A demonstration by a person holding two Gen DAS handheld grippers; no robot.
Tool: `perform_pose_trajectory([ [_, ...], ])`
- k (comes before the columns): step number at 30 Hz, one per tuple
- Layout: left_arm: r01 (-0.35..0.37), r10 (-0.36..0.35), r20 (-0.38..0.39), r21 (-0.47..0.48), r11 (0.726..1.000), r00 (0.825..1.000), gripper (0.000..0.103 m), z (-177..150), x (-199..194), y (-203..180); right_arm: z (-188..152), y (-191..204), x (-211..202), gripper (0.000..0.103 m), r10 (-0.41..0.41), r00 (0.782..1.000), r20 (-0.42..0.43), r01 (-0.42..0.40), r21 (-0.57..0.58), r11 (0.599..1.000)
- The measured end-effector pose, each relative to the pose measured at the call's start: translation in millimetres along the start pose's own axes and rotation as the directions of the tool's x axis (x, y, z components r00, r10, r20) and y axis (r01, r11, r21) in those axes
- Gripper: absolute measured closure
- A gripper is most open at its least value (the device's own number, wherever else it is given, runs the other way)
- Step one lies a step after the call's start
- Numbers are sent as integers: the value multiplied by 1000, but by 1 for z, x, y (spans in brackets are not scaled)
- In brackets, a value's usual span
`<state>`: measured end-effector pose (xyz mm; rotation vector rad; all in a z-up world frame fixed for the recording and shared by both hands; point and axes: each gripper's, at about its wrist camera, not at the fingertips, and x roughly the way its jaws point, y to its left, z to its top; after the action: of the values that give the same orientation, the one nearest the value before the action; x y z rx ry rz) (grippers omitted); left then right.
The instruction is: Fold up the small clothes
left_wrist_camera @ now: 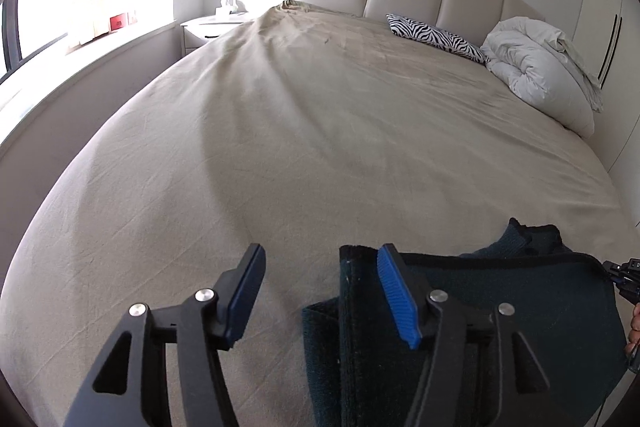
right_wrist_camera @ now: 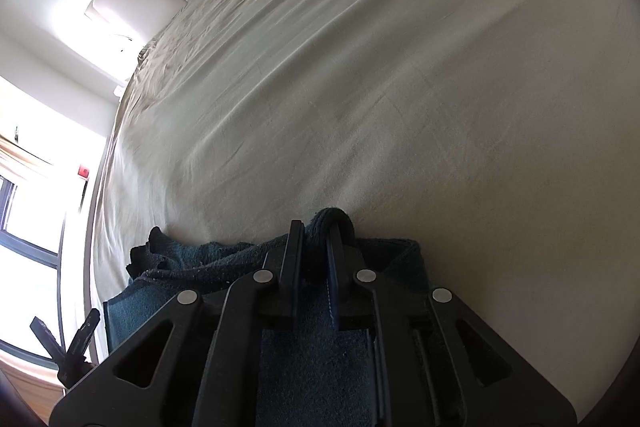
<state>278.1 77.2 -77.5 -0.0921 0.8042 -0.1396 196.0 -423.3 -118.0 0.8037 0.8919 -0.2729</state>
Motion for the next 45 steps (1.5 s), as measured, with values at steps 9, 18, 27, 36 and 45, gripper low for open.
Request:
perform_pose_trajectory([
  [9, 63, -66, 56, 53, 997, 996, 38, -17, -34, -25, -11, 4, -44, 58, -67, 993, 98, 72, -47, 996],
  [18, 48, -50, 14, 113, 992, 999, 33, -50, -40, -38, -56, 38, -63, 59, -146, 984, 100, 168, -262, 951],
  [27, 74, -74, -18, 2, 997, 997, 33, -88, -55, -5, -92, 1, -86, 69, -168, 982, 91, 186, -256, 949],
  [36, 134, -134, -19, -12, 991, 991, 50, -111, -75, 0, -110, -34, -94, 75, -84, 996, -2, 82, -197, 977],
  [45, 131, -131, -81, -5, 991, 988, 63, -118, -68, -2, -121, -30, -102, 93, -108, 994, -16, 100, -260, 960],
])
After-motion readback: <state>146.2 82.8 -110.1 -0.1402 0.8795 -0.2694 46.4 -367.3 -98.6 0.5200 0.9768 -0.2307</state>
